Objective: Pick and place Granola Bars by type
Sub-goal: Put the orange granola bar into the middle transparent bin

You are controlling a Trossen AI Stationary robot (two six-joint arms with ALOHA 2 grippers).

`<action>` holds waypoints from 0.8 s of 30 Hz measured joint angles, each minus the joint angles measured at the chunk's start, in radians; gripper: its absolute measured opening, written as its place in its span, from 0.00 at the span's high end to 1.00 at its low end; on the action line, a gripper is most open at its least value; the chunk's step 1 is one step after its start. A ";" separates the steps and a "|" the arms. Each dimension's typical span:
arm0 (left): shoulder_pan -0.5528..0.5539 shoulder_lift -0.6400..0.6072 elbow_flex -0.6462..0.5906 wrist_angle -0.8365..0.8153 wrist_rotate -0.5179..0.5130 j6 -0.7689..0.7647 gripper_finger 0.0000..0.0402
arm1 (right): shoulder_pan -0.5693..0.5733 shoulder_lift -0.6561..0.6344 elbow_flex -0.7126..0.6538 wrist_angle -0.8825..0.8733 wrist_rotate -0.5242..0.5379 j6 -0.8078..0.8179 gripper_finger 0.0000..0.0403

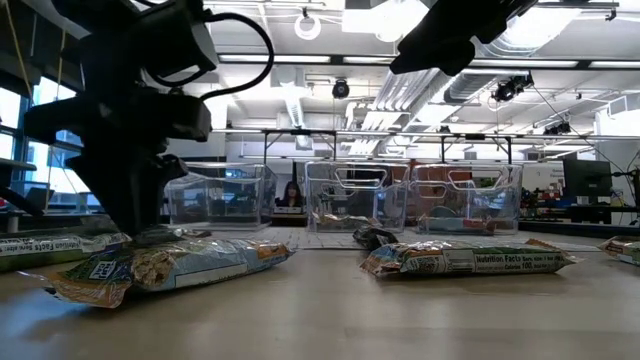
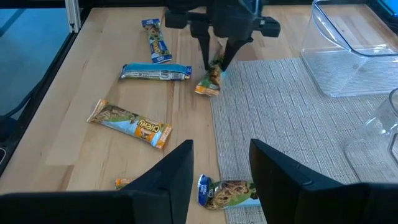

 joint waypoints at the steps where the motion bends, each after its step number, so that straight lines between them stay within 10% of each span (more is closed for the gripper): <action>1: 0.000 0.000 0.000 -0.002 0.002 0.015 0.64 | 0.000 0.000 0.000 0.000 0.000 0.000 0.65; 24: 0.000 0.046 0.111 -0.019 -0.030 0.028 0.79 | 0.000 0.000 0.000 0.003 0.000 0.000 0.65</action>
